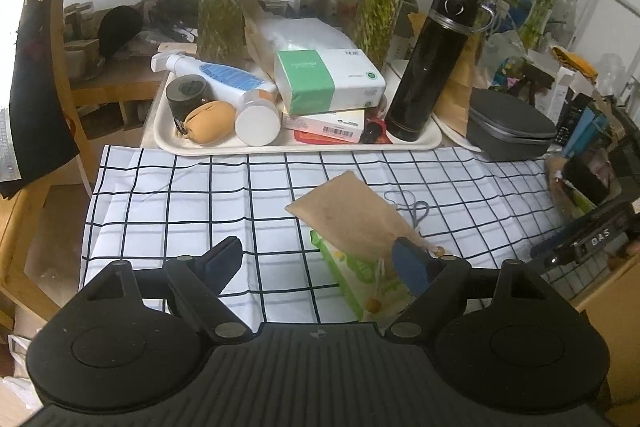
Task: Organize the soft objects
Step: 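Lower the right gripper onto the black card packet and close it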
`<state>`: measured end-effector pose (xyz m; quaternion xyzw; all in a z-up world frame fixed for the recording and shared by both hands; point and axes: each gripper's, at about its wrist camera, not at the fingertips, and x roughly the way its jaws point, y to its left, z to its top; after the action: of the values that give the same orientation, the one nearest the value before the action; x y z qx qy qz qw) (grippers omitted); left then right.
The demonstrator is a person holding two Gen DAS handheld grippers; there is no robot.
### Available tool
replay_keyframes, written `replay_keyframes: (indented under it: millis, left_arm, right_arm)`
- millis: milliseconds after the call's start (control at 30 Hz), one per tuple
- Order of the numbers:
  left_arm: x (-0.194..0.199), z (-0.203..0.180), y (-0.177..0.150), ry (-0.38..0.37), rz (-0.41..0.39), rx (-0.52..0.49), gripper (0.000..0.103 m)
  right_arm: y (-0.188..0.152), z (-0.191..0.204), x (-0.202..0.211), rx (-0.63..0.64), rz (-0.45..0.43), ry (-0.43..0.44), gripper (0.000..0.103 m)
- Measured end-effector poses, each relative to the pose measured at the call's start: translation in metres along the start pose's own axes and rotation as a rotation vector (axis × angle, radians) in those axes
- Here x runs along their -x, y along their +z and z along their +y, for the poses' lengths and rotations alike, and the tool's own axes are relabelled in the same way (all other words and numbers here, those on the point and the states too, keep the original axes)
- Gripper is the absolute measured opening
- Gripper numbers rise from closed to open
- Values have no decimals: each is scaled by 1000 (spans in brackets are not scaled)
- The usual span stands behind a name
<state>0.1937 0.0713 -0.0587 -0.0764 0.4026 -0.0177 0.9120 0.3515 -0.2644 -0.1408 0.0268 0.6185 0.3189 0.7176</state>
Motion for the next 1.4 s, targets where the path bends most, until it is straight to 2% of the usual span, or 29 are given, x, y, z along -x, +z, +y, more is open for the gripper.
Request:
replay_keyframes:
  millis: [133, 267, 333, 433, 500, 700, 800, 867, 933, 967, 1000, 1067, 1100, 1400]
  left_arm:
    - [2, -1, 1, -28, -13, 5, 83]
    - [2, -4, 2, -35, -22, 0, 83]
    - [1, -5, 2, -33, -17, -2, 83]
    - [0, -6, 2, -31, -16, -10, 83]
    - [-1, -6, 2, -26, -13, -12, 83]
    - [-1, -5, 2, -17, -14, -10, 83]
    - [-1, -5, 2, -12, -13, -15, 83]
    - [-1, -5, 2, -10, -13, -15, 83]
    - [0, -5, 1, -10, -16, -15, 83]
    - [0, -5, 1, -9, -17, -14, 83]
    - [0, -5, 1, -6, -17, -14, 83]
    - [-1, -4, 1, 3, -19, -14, 83]
    - [-1, -3, 1, 8, -21, -12, 83]
    - [-5, 3, 3, 39, -14, -2, 83]
  right_arm:
    - [5, 4, -21, -9, 126, 4, 90]
    - [12, 7, -33, -10, 185, -5, 90]
    - [14, 9, -39, 0, 204, -22, 85]
    - [16, 16, -42, 40, 214, -70, 72]
    - [16, 22, -41, 78, 197, -74, 65]
    - [21, 31, -30, 198, 71, -186, 59]
    - [25, 23, -22, 173, -4, -251, 56]
    - [28, 18, -16, 160, -85, -306, 56]
    - [31, 10, -12, 130, -118, -322, 57]
    - [32, 6, -10, 102, -126, -304, 63]
    - [34, 1, -9, 64, -129, -276, 73]
    - [35, -3, -11, 33, -126, -241, 81]
    - [35, -2, -13, 39, -122, -251, 81]
    - [27, 17, -41, 149, -33, -410, 82]
